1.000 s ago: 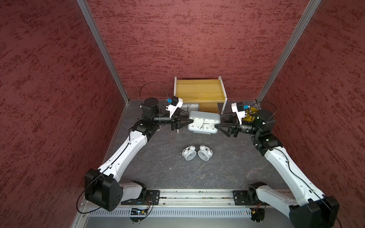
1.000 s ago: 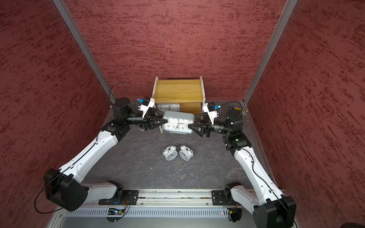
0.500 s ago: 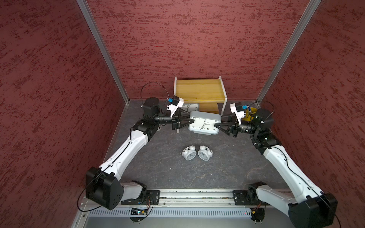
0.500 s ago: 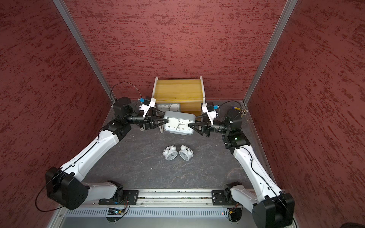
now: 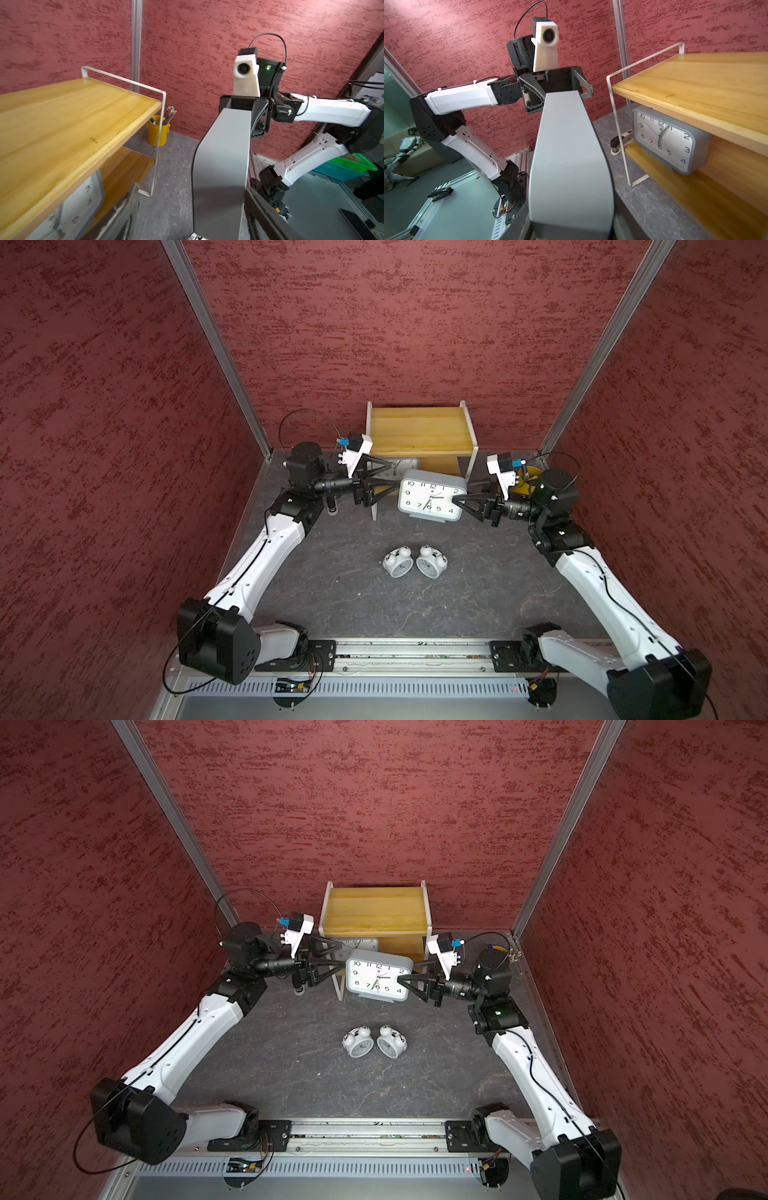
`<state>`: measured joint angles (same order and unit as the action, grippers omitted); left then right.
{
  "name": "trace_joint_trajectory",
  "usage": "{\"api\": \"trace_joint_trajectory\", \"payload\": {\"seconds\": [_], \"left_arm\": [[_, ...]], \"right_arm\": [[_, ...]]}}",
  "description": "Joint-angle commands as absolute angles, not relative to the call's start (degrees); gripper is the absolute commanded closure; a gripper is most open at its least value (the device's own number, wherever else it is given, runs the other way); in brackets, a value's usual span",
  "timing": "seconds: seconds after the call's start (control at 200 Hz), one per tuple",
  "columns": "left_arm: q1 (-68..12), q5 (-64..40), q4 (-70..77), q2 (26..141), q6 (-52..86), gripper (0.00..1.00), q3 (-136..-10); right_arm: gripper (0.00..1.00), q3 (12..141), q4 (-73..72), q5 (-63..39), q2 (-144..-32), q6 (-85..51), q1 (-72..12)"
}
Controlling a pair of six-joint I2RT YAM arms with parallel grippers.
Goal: Place the alarm clocks on the shelf by style
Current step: Pick up the alarm from the center of the board.
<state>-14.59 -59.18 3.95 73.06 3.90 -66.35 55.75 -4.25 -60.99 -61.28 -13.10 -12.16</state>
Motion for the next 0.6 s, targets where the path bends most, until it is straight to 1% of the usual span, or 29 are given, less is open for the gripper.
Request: {"api": "trace_joint_trajectory", "payload": {"seconds": [0.0,0.105,0.21,0.311,0.461,0.596], "left_arm": [[-12.4,-53.8,3.9,69.0,3.5,0.17,-65.0],[-11.3,-47.7,-1.3,66.5,-0.4,0.17,-64.7],[-11.1,-38.7,-7.1,65.1,-5.0,0.21,-65.1],[-11.0,-33.6,-9.4,65.5,-6.4,0.22,-65.2],[-11.2,-33.2,-10.2,68.0,-6.7,0.22,-65.0],[-11.2,-32.6,-6.0,70.2,-5.5,0.22,-63.5]], "right_arm": [[0.80,61.5,-7.4,-59.4,-60.0,-14.6,-11.3],[0.79,66.0,-6.1,-58.8,-60.8,-14.1,-10.3],[0.80,71.1,-5.0,-57.5,-62.4,-14.4,-8.8],[0.80,76.2,-3.1,-54.9,-64.1,-14.5,-7.2],[0.81,81.6,-1.3,-50.6,-66.1,-14.3,-4.4],[0.81,85.1,0.1,-48.5,-67.7,-14.7,-0.9]]}}
